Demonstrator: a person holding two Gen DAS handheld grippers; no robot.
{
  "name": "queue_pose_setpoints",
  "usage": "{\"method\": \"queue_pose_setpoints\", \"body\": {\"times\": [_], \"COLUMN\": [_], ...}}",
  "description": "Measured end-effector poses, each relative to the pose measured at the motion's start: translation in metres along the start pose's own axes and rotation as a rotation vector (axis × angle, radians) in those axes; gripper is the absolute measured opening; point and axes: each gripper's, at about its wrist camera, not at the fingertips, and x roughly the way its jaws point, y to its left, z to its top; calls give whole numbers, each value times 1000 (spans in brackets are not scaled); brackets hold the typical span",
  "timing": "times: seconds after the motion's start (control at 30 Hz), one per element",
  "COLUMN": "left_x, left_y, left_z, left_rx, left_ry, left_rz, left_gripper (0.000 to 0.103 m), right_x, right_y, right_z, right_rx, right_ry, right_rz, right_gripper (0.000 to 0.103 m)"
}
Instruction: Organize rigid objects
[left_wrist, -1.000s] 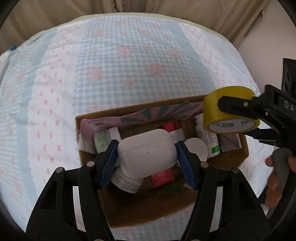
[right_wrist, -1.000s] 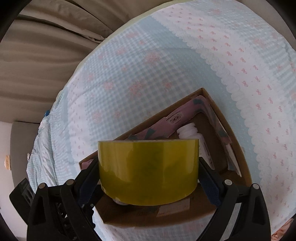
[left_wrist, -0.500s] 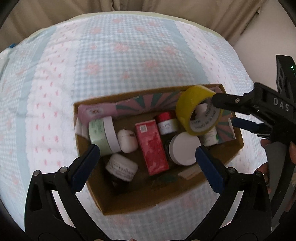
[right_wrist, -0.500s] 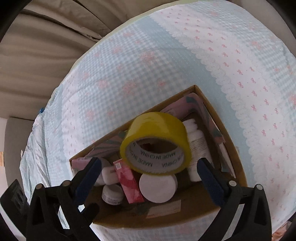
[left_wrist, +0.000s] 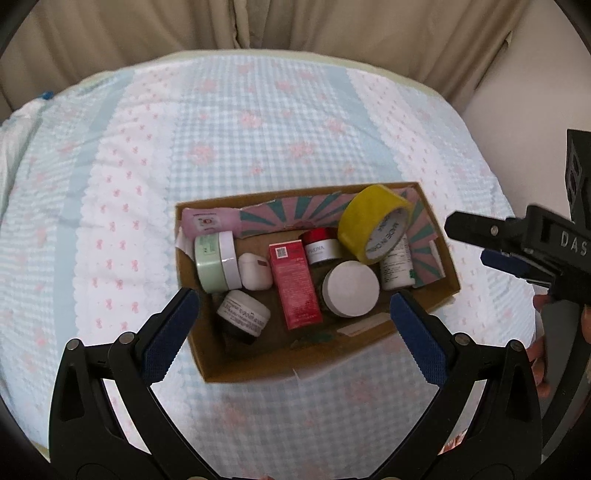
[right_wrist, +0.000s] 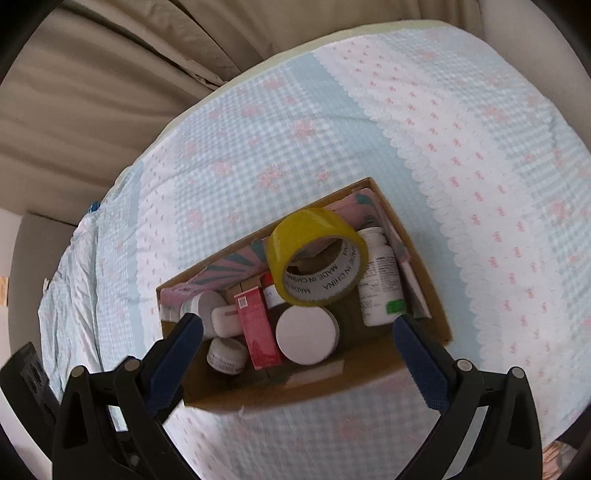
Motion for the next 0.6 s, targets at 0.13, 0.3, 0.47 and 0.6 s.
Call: {"method": "queue_pose_setpoints", "body": {"times": [0.13,0.3,0.47,0.6], "left_x": [-30,-78,-144,-194], "left_y": [-10,-33,-71,-101], "left_z": [-1,1,1,0], "left_rx": [-4,-16,-50,-79], "left_ry": [-43,-117,-225,-312], "left_rz": [21,61,105,124], "left_gripper": [103,103,103,103], "right_x": [-24,-69,-132,-199], "right_y": [0,-3,-7,-12], "right_z": [-3,-4,-2,-4], "right_rx": [-47,-119,-255,-365], "right_ry": [8,-17,-91,-215], "right_rz": [-6,-26,-39,-72], "right_gripper": [103,103,103,103]}}
